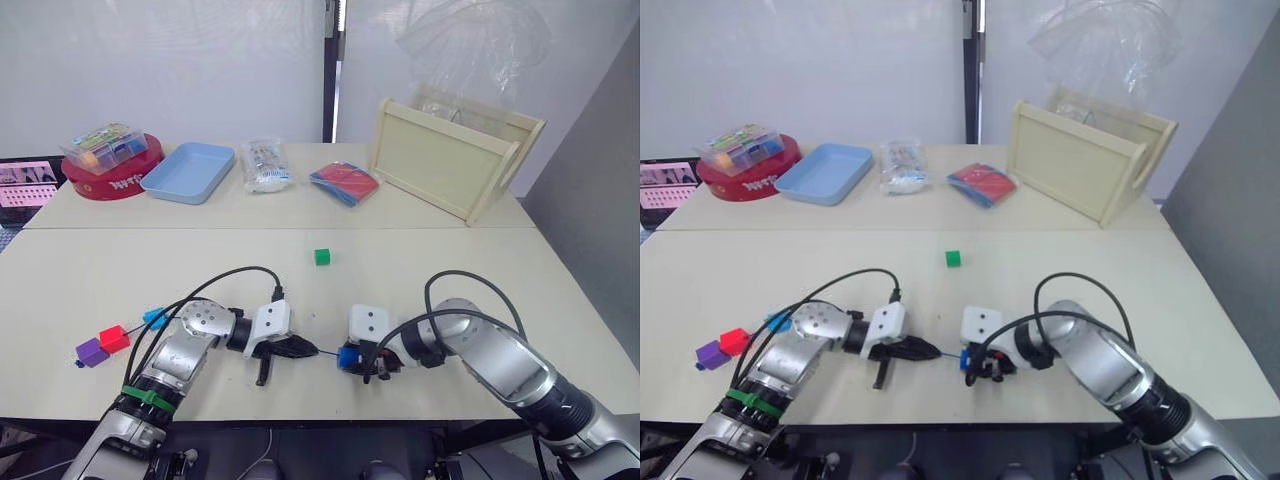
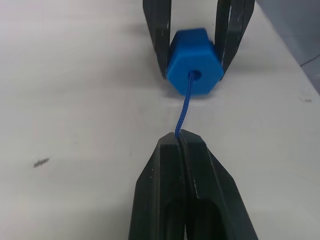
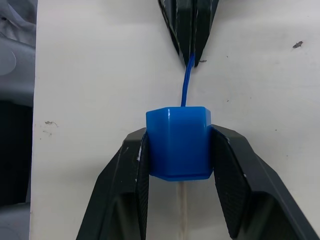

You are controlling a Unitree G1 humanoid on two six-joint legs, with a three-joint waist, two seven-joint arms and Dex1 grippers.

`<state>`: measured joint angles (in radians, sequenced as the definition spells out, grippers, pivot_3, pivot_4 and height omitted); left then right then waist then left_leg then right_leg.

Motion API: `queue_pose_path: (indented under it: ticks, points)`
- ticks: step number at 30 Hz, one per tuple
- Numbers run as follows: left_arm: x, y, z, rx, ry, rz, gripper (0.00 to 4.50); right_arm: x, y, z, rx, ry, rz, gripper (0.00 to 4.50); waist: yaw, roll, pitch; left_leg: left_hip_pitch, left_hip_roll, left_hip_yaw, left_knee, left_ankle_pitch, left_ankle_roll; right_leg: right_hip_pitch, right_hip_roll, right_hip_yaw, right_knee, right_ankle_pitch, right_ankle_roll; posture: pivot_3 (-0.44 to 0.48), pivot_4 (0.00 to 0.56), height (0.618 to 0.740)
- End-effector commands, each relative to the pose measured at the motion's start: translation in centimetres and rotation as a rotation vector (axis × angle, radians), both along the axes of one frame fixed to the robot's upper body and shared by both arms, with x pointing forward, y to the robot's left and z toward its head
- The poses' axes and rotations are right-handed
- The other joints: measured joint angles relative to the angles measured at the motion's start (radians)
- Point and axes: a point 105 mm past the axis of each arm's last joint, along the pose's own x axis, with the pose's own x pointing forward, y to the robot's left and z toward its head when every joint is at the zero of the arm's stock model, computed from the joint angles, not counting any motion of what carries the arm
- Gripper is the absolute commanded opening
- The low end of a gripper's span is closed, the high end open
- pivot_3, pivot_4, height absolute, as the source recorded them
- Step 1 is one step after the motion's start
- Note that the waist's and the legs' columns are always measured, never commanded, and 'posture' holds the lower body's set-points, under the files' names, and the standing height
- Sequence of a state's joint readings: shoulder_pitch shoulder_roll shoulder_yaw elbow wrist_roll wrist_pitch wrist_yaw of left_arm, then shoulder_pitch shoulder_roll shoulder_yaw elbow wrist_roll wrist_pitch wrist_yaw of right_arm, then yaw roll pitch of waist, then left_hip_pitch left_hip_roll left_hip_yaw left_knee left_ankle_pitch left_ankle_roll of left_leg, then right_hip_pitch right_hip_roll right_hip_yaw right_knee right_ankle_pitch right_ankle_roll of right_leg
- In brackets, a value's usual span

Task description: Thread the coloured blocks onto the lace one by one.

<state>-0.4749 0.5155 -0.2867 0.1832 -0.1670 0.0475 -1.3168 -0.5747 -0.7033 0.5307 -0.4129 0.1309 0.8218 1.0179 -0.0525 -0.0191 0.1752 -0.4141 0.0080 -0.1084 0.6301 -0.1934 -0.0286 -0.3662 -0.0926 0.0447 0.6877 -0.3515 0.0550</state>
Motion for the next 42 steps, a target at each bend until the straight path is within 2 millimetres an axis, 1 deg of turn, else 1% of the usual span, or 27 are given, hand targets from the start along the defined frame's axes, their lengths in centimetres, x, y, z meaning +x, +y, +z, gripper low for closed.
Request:
queue_pose_path:
  ticks: [1,8,12,14,15,17,18,19,20,21,22,24,26,27,30,31,32,33,38,42]
  points:
    - [-0.2,-1.4,1.4,-0.046,-0.035,-0.045,0.0,-0.4,0.3,-0.2,0.001,0.011,0.003,1.28,0.0,0.0,0.0,0.0,0.0,0.0,0.0,0.0,0.0,0.0,0.0,0.0,0.0,0.0,0.0,0.0,0.15,0.74]
    - [-0.5,-2.7,1.2,-0.046,-0.04,-0.085,0.0,-0.4,0.3,-0.2,-0.001,0.01,0.001,1.28,-0.001,0.0,0.0,0.0,0.0,0.0,0.0,0.0,0.0,0.0,0.0,0.0,0.0,0.0,0.0,0.0,0.15,0.74]
    - [-0.7,-2.7,1.0,-0.025,-0.046,-0.095,0.0,-0.5,0.2,-0.2,-0.003,0.01,0.0,1.28,0.002,0.0,0.0,0.0,0.0,0.0,0.0,0.0,0.0,0.0,0.0,0.0,0.0,0.0,0.0,0.0,0.15,0.74]
    - [-0.3,-2.1,1.3,-0.036,-0.029,-0.067,0.0,-0.5,0.2,-0.3,-0.004,0.011,-0.001,1.28,0.003,0.0,0.0,0.0,0.0,0.0,0.0,0.0,0.0,0.0,0.0,0.0,0.0,0.0,0.0,0.0,0.15,0.74]
    - [-0.1,-1.7,1.4,-0.038,-0.02,-0.054,0.56,-0.6,0.2,-0.3,-0.003,0.012,-0.002,1.28,0.003,0.0,0.0,0.0,0.0,0.0,0.0,0.0,0.0,0.0,0.0,0.0,0.0,0.0,0.0,0.0,0.15,0.74]
    - [0.2,-1.0,1.6,-0.029,-0.026,-0.036,1.1,-0.5,0.2,-0.3,-0.004,0.002,-0.002,1.28,0.001,0.0,0.0,0.0,0.0,0.0,0.0,0.0,0.0,0.0,0.0,0.0,0.0,0.0,0.0,0.0,0.15,0.74]
    - [0.2,-0.7,1.7,-0.025,-0.026,-0.034,1.49,-0.5,0.2,-0.3,-0.004,-0.003,-0.003,1.28,0.0,0.0,0.0,0.0,0.0,0.0,0.0,0.0,0.0,0.0,0.0,0.0,0.0,0.0,0.0,0.0,0.15,0.74]
    - [0.1,-0.5,1.8,-0.025,-0.025,-0.035,1.76,-0.5,0.2,-0.3,-0.004,-0.005,-0.004,1.28,-0.002,0.0,0.0,0.0,0.0,0.0,0.0,0.0,0.0,0.0,0.0,0.0,0.0,0.0,0.0,0.0,0.15,0.74]
    - [0.0,-0.3,2.0,-0.035,-0.015,-0.041,2.24,-0.4,0.2,-0.2,0.0,-0.008,-0.007,1.28,-0.002,0.0,0.0,0.0,0.0,0.0,0.0,0.0,0.0,0.0,0.0,0.0,0.0,0.0,0.0,0.0,0.15,0.74]
    - [-0.2,-0.1,2.1,-0.045,-0.005,-0.046,2.44,-0.4,0.2,0.0,0.007,-0.009,-0.014,1.28,-0.002,0.0,0.0,0.0,0.0,0.0,0.0,0.0,0.0,0.0,0.0,0.0,0.0,0.0,0.0,0.0,0.15,0.74]
    - [-0.4,0.0,2.1,-0.05,0.001,-0.052,2.84,-0.4,0.2,0.3,0.026,-0.002,-0.014,1.28,-0.001,0.0,0.0,0.0,0.0,0.0,0.0,0.0,0.0,0.0,0.0,0.0,0.0,0.0,0.0,0.0,0.15,0.74]
    - [-0.5,0.0,2.1,-0.053,0.007,-0.056,3.4,-0.7,0.3,0.8,0.051,0.022,-0.007,1.28,0.0,0.0,0.0,0.0,0.0,0.0,0.0,0.0,0.0,0.0,0.0,0.0,0.0,0.0,0.0,0.0,0.15,0.74]
    - [-0.5,-0.3,2.0,-0.06,0.002,-0.065,4.13,-0.9,0.1,1.2,0.065,0.029,-0.009,2.32,0.002,0.0,0.0,0.0,0.0,0.0,0.0,0.0,0.0,0.0,0.0,0.0,0.0,0.0,0.0,0.0,0.15,0.74]
    - [-0.5,-0.6,2.0,-0.064,-0.01,-0.072,4.45,-1.0,-0.1,1.5,0.07,0.025,-0.014,2.6,0.006,0.0,0.0,0.0,0.0,0.0,0.0,0.0,0.0,0.0,0.0,0.0,0.0,0.0,0.0,0.0,0.15,0.74]
    - [-0.8,-1.2,1.9,-0.064,-0.034,-0.113,4.5,-1.4,-1.1,2.4,0.073,0.015,-0.03,3.58,0.01,0.0,0.0,-0.001,-0.001,0.0,0.001,0.0,0.0,0.0,-0.001,0.0,0.0,0.0,0.0,0.0,0.15,0.74]
    - [-1.0,-1.5,1.8,-0.065,-0.022,-0.129,4.5,-1.7,-1.7,2.5,0.064,0.016,-0.037,3.99,0.01,0.0,0.0,-0.002,-0.001,0.0,0.001,0.0,0.0,0.0,-0.001,0.0,0.0,0.0,0.0,0.0,0.15,0.74]
    - [-1.1,-1.7,1.6,-0.065,-0.018,-0.139,4.5,-2.0,-2.3,2.7,0.055,0.009,-0.047,4.3,0.012,0.0,0.0,-0.002,-0.001,0.0,0.001,0.0,0.0,0.0,-0.001,0.0,-0.001,0.0,0.0,0.0,0.15,0.74]
    - [-1.2,-1.9,1.5,-0.063,-0.017,-0.147,4.5,-2.1,-2.7,2.8,0.05,0.005,-0.056,4.48,0.014,0.0,0.0,-0.002,-0.001,0.0,0.001,0.0,0.0,0.0,-0.001,0.0,-0.001,0.0,0.0,0.0,0.15,0.74]
    - [-0.7,-3.2,1.1,-0.065,-0.049,-0.152,4.5,-2.7,-4.5,2.9,0.022,-0.009,-0.113,4.48,0.012,0.0,0.0,-0.002,-0.001,0.0,0.001,0.0,0.0,0.0,-0.001,0.0,-0.001,0.0,0.0,0.0,0.15,0.74]
    - [-0.2,-4.5,1.3,-0.099,-0.047,-0.136,4.5,-2.8,-5.9,2.7,-0.012,-0.023,-0.154,4.48,0.011,0.0,0.0,-0.002,-0.001,0.0,0.002,0.0,0.0,0.0,-0.001,0.0,-0.001,0.0,0.0,0.0,0.15,0.74]
